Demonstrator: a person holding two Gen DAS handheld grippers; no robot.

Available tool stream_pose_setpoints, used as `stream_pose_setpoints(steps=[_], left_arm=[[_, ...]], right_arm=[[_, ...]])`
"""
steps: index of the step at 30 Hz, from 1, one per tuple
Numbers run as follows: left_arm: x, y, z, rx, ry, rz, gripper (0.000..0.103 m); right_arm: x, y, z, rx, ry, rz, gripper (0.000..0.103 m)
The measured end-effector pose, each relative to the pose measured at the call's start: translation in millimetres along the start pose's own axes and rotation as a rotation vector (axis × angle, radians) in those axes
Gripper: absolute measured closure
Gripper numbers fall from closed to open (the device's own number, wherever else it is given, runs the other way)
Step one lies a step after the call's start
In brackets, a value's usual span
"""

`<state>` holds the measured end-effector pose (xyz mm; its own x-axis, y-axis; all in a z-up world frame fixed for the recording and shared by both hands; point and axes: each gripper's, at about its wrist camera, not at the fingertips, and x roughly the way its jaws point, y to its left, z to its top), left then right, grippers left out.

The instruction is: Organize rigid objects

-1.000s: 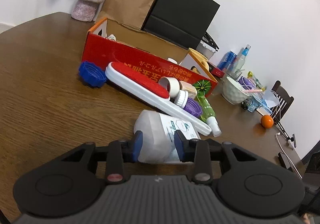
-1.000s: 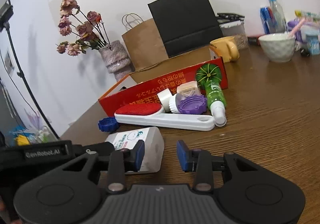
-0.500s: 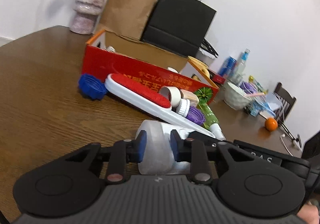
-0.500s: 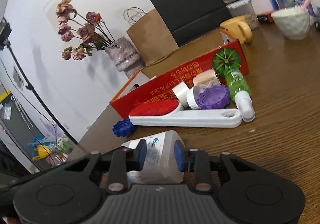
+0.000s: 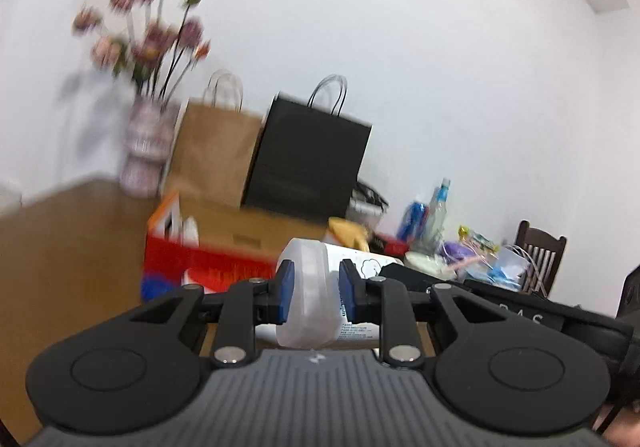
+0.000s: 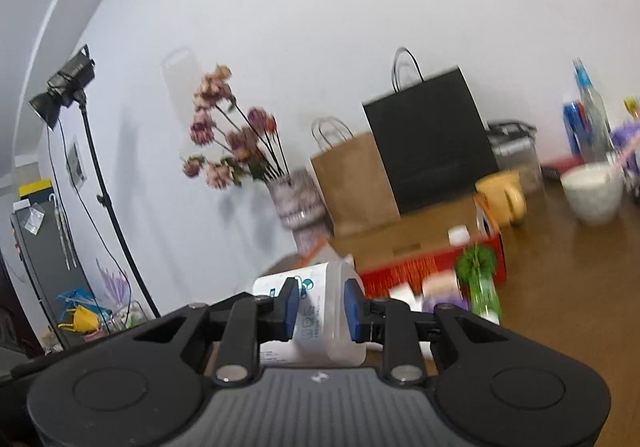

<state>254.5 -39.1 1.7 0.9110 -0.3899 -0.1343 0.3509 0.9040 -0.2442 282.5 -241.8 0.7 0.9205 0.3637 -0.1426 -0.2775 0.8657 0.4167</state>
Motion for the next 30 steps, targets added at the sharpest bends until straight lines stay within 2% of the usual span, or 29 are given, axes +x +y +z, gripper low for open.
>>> stream_pose_setpoints(steps=[3,8,13,16,19,23,30], left_arm=[[22.5,-5.1,36.2,0.07,-0.051,0.007,0.078],[73.9,8.5,106.8,0.002,-0.083,-0.014,0.078],[131.6,19.9,155.3,0.036,-0.042,-0.003,0.079],[166.1,30.8,175.1,0.042,-0.002,0.011,0.079],[203.6,46.0,184.2,0.043,0.07,0.03,0.079],[261.9,68.1,179.7,0.01,0.189,0.065,0.079],[349.6,110.3,128.9,-0.061,0.405,0.114,0.079]], right_arm=[[22.4,-2.7,36.6,0.005,-0.014,0.036,0.079],[77.1,-2.8,103.5,-0.036,-0.031,0.081,0.079],[138.6,-11.8,158.0,-0.011,-0.003,0.078,0.079],[175.5,-17.6,176.1,0.005,0.04,0.074,0.079],[215.1,-31.6,186.3,0.058,0.11,0.067,0.079],[272.4,-58.9,182.5,0.121,0.218,0.045,0.079],[366.1,-110.6,130.8,0.201,0.402,-0.052,0.079]])
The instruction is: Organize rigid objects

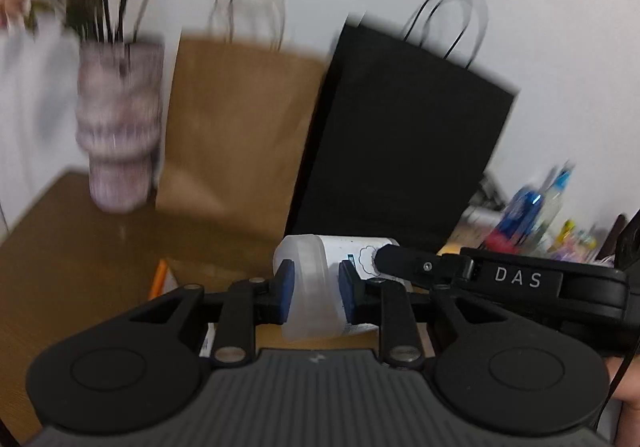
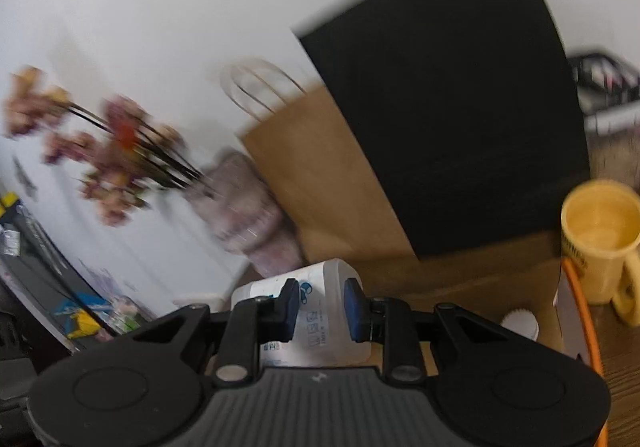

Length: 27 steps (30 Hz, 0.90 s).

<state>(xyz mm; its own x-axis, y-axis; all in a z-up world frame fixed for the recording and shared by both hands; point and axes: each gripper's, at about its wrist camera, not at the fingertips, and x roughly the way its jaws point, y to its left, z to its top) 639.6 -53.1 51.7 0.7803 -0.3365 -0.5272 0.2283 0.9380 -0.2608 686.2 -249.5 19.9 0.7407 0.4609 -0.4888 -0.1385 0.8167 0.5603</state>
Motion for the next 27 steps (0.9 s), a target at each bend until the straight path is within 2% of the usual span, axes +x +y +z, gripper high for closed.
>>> stream_pose_setpoints(steps=[4,8,11,15,20,22,27], left_arm=[[47.7,26.7,-16.2,-0.042,0.092,0.024,0.079],[74.8,42.3,-26.7,-0.054,0.161,0.061,0.079],[90.0,50.3,-31.6,-0.066,0.203,0.101,0.08],[94.1,50.5,-29.6,-0.069,0.218,0.122,0.08],[80.4,44.9,-23.6,-0.071,0.204,0.129,0.08],[61.8,41.6,-19.3,-0.059,0.185,0.131,0.077],[3.8,29.2,-10.3,0.028,0.15,0.183,0.076]], right_arm=[[44.9,-22.2,-13.7,0.04,0.083,-0.027,0.079],[78.2,-29.7,-27.1,0.034,0.145,-0.055,0.079],[91.5,-30.3,-33.8,0.032,0.187,-0.065,0.077],[92.6,-28.8,-34.5,0.024,0.189,-0.077,0.078],[77.3,-23.7,-30.1,0.0,0.169,-0.098,0.076],[58.6,-21.4,-26.7,-0.011,0.149,-0.078,0.076],[-4.9,-1.3,-18.9,-0.123,0.104,-0.135,0.072]])
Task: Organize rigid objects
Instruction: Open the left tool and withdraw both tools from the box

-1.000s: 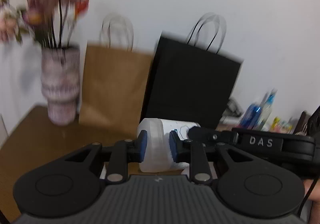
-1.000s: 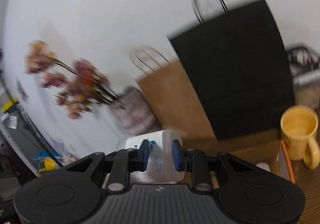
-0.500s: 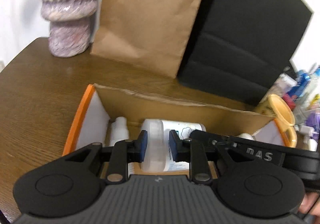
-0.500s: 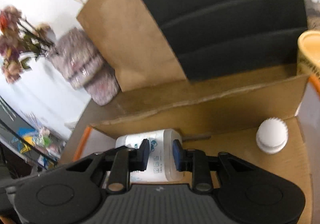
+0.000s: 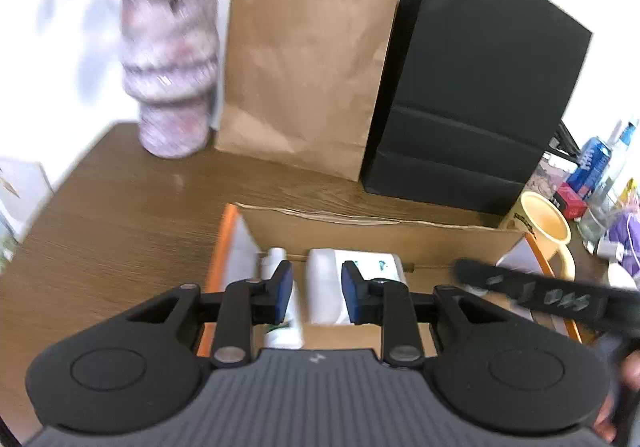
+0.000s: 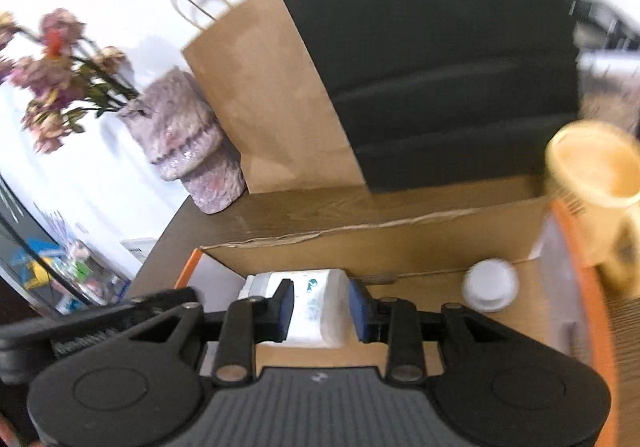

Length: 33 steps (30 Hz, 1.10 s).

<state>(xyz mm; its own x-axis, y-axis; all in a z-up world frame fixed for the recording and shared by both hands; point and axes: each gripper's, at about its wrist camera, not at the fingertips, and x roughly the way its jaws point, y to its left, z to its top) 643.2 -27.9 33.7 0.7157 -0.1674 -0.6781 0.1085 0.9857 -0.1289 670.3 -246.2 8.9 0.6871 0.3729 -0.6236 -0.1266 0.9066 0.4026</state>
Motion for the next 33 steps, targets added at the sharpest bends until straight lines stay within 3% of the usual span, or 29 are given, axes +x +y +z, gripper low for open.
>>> stream_pose_setpoints(steps=[2,4,6,12,15,19,23,28,33], left_arm=[[-29.0,2.2,-3.5,0.028,-0.025,0.024,0.073],[-56.9,4.8,-11.0,0.052,-0.048,0.047,0.066],[-85.7,5.8,-21.8,0.084,-0.071,0.064,0.062],[-154.6,11.2,-52.9,0.101,-0.119,0.071,0.046],[-181.7,8.9,-67.8,0.117,-0.147,0.072,0.037],[-214.4,7.0,-90.0,0.13,-0.211,0.061,0.029],[-229.0,5.1,-119.7,0.153,-0.254,0.047,0.026],[-254.2,1.8,-160.5,0.2,-0.347,0.055,0.02],[-274.4,9.1,-202.6,0.148,-0.375,-0.017,0.017]], right_arm=[[-35.5,5.1,-1.7,-0.043,-0.034,-0.028,0.069],[-71.9,11.0,-7.1,-0.093,-0.061,-0.057,0.057],[-106.2,16.2,-16.0,-0.146,-0.088,-0.099,0.053],[-171.8,15.5,-44.6,-0.151,-0.126,-0.156,0.047],[-190.3,15.6,-62.4,-0.142,-0.136,-0.164,0.045],[-210.3,28.0,-90.6,-0.204,-0.185,-0.2,0.031],[-228.7,37.5,-119.0,-0.24,-0.221,-0.194,0.029],[-251.3,42.1,-165.4,-0.267,-0.284,-0.184,0.019],[-266.7,44.7,-220.2,-0.296,-0.344,-0.184,0.018]])
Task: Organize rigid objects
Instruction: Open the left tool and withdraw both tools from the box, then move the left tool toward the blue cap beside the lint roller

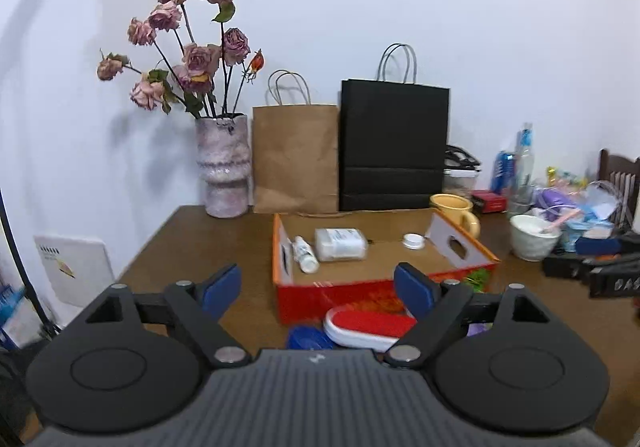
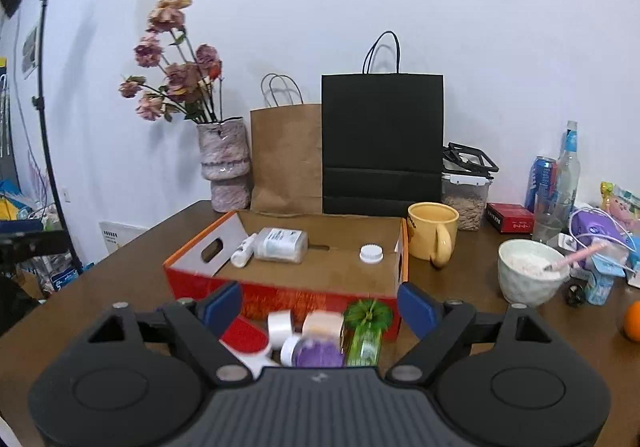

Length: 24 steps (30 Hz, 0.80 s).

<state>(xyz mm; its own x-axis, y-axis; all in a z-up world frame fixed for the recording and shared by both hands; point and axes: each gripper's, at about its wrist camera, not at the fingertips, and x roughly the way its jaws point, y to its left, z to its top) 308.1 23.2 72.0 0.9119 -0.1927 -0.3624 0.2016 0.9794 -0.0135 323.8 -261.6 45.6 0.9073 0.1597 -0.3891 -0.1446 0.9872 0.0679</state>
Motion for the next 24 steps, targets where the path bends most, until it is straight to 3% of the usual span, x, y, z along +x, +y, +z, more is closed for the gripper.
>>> stream_pose_setpoints(steps=[8,14,19,21,24], left_arm=[[-78.2,-15.8,-63.4,0.042,-0.157,0.022,0.004],[-131.3,-23.2,-115.1,0.0,-0.162,0.045,0.002],[-169.0,-17.4,-152.0,-0.025,-0.133,0.035,0.0],[-171.1,-15.0,-157.0,-0.032,-0.093,0.02,0.0],[-169.5,-16.2,-155.7,-0.013,-0.095,0.011,0.0]], right_arm=[[-72.4,24.5,-70.6,-0.027,-0.122,-0.002,0.014],[-132.4,45.2,-122.3,0.018,-0.153,-0.013,0.012],[-173.6,62.6,-163.9,-0.002,-0.129,-0.037,0.01],[-176.1,65.1,-167.7,-0.013,-0.118,-0.04,0.007],[-172.8,65.3,-162.6,-0.008,-0.129,-0.038,0.007]])
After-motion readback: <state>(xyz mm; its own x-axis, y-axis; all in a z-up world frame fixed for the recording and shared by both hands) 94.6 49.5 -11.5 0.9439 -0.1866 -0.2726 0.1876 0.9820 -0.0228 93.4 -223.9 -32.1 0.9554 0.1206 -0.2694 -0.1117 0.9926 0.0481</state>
